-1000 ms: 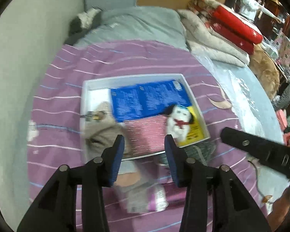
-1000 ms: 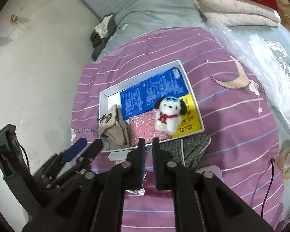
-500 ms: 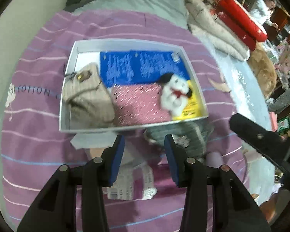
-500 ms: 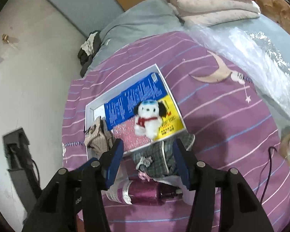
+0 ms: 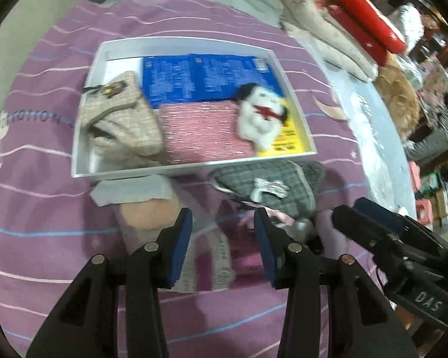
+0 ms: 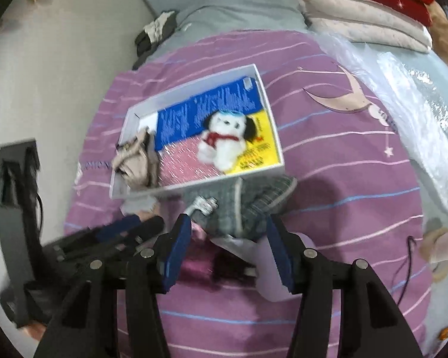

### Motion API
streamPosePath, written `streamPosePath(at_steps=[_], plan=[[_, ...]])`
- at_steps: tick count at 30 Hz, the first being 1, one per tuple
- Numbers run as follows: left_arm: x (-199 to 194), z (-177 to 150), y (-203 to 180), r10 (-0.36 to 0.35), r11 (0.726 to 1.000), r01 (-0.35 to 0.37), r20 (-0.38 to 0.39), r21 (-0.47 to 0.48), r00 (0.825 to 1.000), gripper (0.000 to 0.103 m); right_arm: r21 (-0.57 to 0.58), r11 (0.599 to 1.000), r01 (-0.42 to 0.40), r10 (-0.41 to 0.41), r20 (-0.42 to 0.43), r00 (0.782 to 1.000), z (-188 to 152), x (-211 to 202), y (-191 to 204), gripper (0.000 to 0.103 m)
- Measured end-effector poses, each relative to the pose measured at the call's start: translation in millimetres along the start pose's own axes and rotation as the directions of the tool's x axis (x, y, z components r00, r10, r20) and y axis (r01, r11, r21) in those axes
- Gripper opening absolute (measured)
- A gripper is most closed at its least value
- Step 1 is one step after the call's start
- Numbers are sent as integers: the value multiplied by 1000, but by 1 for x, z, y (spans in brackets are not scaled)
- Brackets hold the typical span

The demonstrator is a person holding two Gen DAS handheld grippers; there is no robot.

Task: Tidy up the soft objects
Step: 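Grasp the lavender soft pillow with the right gripper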

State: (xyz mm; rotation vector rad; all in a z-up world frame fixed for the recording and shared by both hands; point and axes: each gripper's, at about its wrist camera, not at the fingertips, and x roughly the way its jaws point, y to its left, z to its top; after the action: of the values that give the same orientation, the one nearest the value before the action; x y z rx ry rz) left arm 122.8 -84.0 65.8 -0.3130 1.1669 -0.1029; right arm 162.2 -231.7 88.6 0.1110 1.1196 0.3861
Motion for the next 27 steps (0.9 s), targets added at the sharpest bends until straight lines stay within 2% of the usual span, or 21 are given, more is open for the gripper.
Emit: streamPosePath(at_steps=[3,9,11,15,18,21,22,23,25,27], plan=[[3,-3,-9,-27,999,28,-19,30,999,45,5,999,-32,32,-23,999,-3,-2,-11,53],[17,-7,-18,40,996,-34,-69,87,997,45,85,994,-71,75,-44,996,-6,-2,-38,53],[16,-8,-18,48,995,-41,-72,95,996,44,94,990,-107,112,-52,992,-8,-1,-47,53],[10,-8,-20,-8,993,18,-89,113,996,44,111,981,-156,165,-72,984,-14,4,-61,53],[5,-10,-26,-34,988,43,-66,147,997,44,140,973,-186,198,-79,977,-18,9,-75,53],[10,-12,-34,-67,976,82,-81,200,995,44,168,969,-179,199,-110,974,-27,16,-87,53],[12,-13,-36,-77,974,94,-89,207,993,44,169,968,-186,208,-123,970,-30,18,-89,53],[14,-13,-38,-86,971,105,-95,215,992,44,174,958,-227,251,-132,959,-34,21,-91,53],[17,-13,-44,-86,967,103,-82,231,993,44,180,947,-266,291,-128,948,-37,24,-94,53],[20,-13,-48,-87,965,103,-77,242,993,44,190,943,-272,299,-129,946,-37,27,-97,53]])
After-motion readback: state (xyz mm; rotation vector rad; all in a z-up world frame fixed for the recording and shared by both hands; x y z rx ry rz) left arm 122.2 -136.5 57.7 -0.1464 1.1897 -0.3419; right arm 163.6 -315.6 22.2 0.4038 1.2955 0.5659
